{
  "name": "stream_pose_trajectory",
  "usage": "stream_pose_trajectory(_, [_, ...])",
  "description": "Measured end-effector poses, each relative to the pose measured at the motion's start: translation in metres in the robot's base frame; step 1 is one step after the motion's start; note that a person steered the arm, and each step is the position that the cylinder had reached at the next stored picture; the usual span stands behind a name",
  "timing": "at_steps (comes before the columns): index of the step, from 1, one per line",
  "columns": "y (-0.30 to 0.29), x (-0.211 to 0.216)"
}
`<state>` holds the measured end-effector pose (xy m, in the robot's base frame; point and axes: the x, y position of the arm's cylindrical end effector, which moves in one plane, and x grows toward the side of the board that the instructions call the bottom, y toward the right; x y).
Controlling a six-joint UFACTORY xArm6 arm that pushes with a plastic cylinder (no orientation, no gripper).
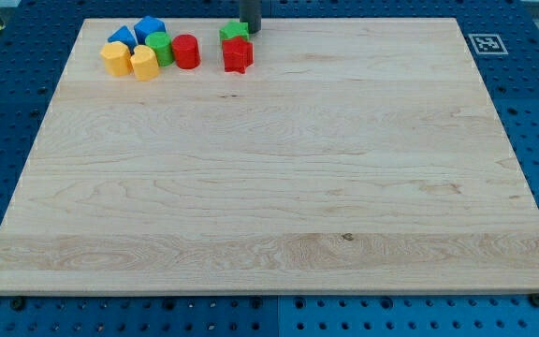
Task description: Separate the green star from the red star
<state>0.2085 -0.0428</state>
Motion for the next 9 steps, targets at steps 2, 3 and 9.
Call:
stream_pose_trajectory(2, [-0.090,0.001])
stream_pose_trajectory(3, [-0.093,0.021])
stream_pose_trajectory(9, [-0.007,0.055])
